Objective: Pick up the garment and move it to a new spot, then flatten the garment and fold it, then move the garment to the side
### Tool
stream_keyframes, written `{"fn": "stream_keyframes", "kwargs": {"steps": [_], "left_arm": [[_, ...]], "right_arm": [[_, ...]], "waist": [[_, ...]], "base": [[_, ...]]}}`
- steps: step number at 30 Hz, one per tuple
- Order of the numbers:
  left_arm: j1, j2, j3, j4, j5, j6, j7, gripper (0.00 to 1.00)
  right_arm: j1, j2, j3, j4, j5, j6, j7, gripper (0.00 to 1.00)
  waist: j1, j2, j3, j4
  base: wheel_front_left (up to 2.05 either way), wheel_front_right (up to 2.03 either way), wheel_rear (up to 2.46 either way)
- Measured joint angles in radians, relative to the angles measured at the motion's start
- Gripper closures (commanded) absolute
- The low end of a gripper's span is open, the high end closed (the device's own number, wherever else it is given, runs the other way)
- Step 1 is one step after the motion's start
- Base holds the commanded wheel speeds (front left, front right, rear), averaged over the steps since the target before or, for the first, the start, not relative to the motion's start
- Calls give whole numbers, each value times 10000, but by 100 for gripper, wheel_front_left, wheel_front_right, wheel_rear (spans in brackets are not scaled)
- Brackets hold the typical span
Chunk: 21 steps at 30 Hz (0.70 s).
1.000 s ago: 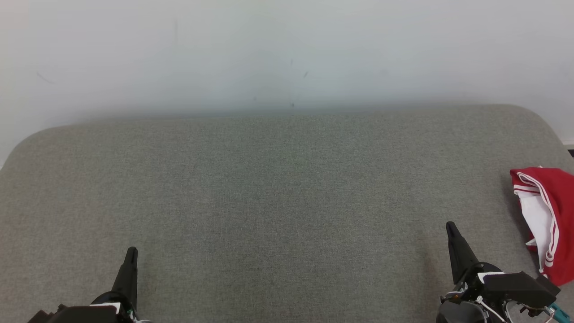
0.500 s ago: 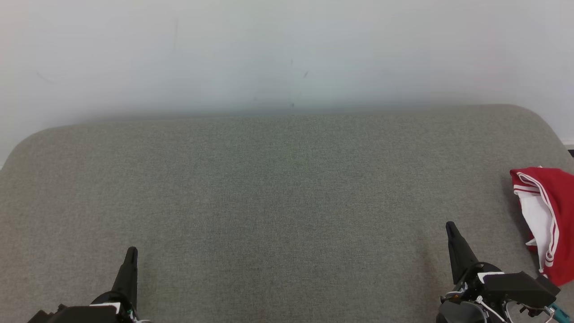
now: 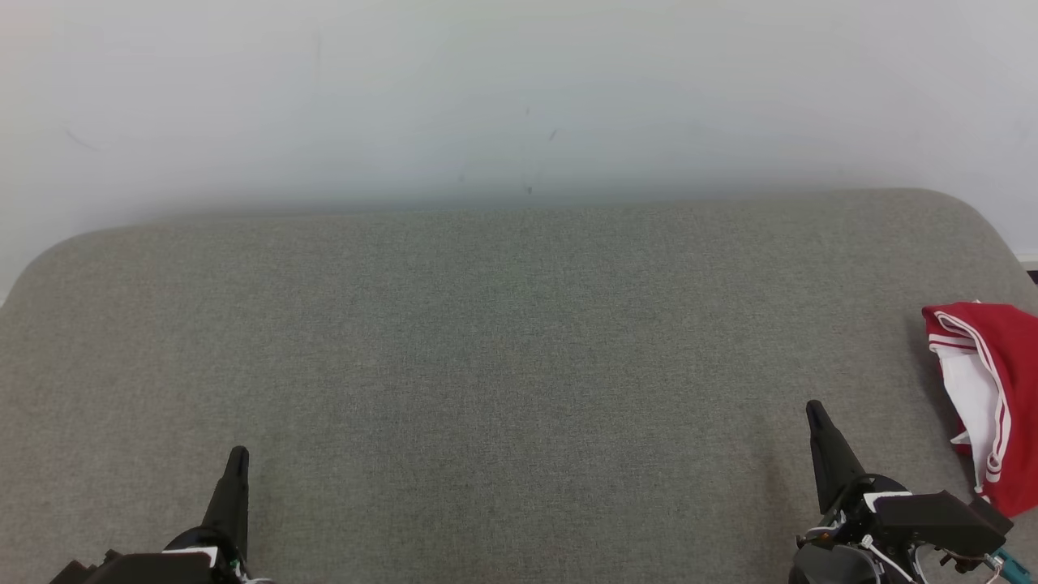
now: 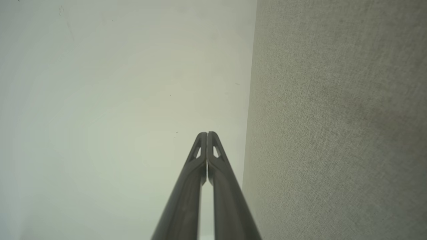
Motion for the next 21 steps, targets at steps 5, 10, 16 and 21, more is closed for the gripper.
{"fn": "stream_keyframes", "kwargs": {"steps": [5, 10, 16, 21], "left_arm": [[0, 0, 0, 0, 0, 0, 0, 100], [0, 0, 0, -2, 0, 0, 0, 100], [0, 0, 0, -2, 0, 0, 0, 100], [0, 0, 0, -2, 0, 0, 0, 100]], "right_arm": [[0, 0, 0, 0, -2, 0, 0, 100], [0, 0, 0, 0, -2, 0, 0, 100], [0, 0, 0, 0, -2, 0, 0, 100], [0, 0, 2, 0, -2, 0, 0, 100]], "waist": [[0, 0, 0, 0], [0, 0, 0, 0], [0, 0, 0, 0], [-1, 0, 0, 0]], "base": [[0, 0, 0], [0, 0, 0], [0, 0, 0], [0, 0, 0]]}}
